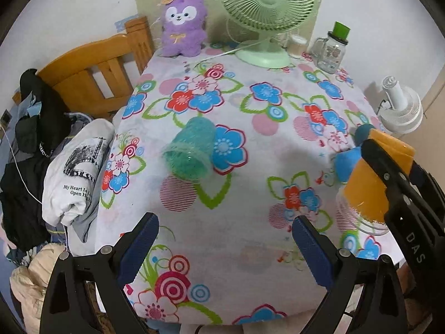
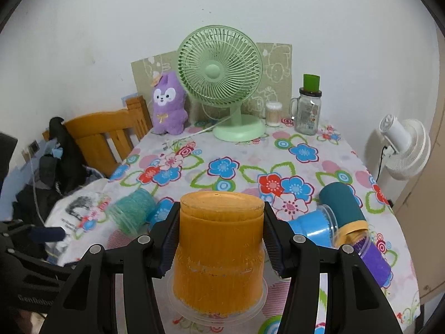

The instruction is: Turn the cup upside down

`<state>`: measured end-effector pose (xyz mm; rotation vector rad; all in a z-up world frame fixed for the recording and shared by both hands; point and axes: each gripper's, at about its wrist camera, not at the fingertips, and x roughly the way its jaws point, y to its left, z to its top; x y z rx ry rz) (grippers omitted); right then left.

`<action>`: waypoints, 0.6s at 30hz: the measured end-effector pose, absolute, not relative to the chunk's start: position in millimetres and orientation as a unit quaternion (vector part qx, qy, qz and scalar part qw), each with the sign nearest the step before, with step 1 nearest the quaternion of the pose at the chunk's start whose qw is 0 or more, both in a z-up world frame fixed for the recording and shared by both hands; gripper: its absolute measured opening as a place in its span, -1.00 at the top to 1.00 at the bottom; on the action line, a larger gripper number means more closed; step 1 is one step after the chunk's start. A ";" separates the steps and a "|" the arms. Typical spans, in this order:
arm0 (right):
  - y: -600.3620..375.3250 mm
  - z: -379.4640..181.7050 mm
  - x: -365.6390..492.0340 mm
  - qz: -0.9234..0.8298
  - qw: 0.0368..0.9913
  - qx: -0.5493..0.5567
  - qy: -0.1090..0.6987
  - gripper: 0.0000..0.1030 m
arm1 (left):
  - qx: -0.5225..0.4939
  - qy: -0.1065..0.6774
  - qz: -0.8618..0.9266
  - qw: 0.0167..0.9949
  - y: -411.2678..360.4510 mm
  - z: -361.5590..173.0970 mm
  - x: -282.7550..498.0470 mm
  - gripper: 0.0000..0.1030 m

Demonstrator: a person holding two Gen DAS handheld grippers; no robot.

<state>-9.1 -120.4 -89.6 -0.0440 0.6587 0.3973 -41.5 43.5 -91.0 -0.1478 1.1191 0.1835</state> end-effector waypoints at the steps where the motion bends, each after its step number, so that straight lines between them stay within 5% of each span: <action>1: -119.5 -94.2 -9.0 0.192 0.927 -0.021 0.321 -0.10 | -0.065 0.526 0.092 0.843 45.1 -96.6 -41.3 -0.90; 18: -89.0 -158.9 2.9 0.154 0.936 -0.083 0.305 -0.10 | -0.071 0.540 0.067 0.836 63.6 -180.8 -21.3 -0.90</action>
